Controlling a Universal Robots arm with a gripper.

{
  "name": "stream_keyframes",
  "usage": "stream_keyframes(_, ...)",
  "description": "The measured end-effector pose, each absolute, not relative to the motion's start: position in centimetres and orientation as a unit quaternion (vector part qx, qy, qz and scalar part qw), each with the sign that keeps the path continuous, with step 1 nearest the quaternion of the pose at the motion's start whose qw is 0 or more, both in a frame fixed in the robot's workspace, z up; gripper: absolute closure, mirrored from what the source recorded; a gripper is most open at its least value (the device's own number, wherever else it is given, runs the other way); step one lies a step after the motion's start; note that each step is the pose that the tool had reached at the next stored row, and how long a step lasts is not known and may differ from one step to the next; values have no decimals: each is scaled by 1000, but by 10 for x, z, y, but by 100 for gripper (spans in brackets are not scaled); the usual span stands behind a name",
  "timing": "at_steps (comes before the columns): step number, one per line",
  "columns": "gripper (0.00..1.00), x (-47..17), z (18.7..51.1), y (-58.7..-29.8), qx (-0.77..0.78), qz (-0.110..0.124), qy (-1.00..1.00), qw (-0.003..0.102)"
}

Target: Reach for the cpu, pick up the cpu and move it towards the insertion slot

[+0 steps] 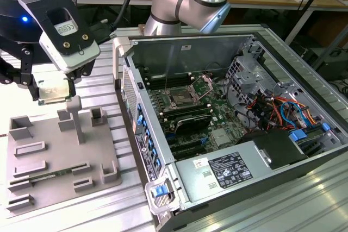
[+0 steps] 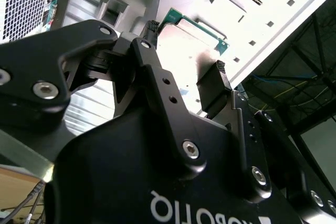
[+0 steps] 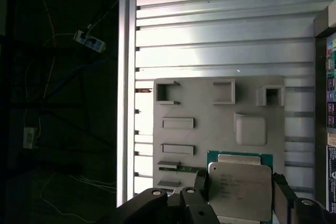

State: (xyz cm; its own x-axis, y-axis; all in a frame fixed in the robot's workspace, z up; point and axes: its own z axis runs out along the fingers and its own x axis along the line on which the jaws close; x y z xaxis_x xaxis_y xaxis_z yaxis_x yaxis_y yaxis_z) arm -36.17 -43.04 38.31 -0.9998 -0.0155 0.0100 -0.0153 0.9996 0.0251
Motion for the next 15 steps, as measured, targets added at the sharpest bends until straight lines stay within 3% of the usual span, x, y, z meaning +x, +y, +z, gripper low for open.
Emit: stream_keyframes(15, 45, -354, 383, -430, 8, -13, -1000, 5)
